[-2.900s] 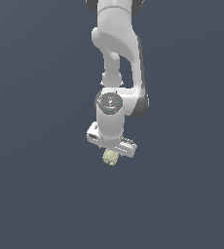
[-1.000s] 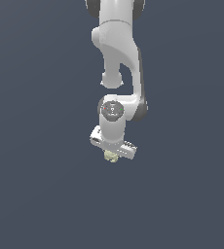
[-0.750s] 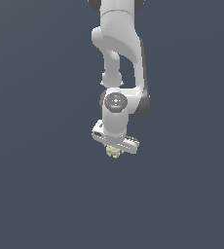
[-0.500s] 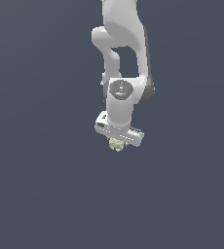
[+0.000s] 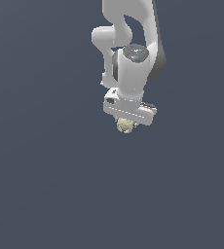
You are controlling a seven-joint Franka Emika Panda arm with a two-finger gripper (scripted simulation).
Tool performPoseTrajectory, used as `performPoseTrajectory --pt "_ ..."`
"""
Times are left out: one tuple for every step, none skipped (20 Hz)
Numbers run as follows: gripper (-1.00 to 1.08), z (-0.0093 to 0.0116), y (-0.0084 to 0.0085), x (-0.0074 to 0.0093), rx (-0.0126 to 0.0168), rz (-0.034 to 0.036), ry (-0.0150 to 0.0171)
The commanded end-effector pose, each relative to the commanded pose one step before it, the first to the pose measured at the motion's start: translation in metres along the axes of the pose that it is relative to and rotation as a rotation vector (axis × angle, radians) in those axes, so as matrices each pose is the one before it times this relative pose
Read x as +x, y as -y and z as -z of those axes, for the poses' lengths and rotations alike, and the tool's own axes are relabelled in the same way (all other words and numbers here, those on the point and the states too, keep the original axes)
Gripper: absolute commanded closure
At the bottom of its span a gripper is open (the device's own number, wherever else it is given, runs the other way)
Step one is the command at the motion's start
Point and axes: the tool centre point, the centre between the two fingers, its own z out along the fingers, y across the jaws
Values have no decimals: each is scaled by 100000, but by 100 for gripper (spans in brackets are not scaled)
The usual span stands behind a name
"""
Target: Pick up the object and move it to a goal position.
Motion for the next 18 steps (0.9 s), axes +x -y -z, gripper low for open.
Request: performPoseTrajectory --pt "108 1985 343 -1461 -28 -17 -30" --pt "108 729 145 -519 -57 -8 -38" --pt "108 692 132 -486 0 0 0" --pt "108 656 127 -458 0 0 0" --pt "108 620 121 -430 0 0 0" --pt "108 584 125 -406 -58 -11 -36" --pt "108 546 112 -372 0 0 0" --pt "108 508 107 -343 0 0 0" --pt "108 467 101 -313 0 0 0" --pt "108 426 94 -283 0 0 0" --pt "108 382 87 -252 0 0 0" --pt "108 336 78 -220 0 0 0" --pt "108 288 68 -188 0 0 0" --pt "108 239 58 -155 0 0 0" --pt "108 188 46 -121 0 0 0" --pt "108 135 33 -87 0 0 0" --pt "108 81 20 -52 0 0 0" --pt "108 27 7 -17 0 0 0"
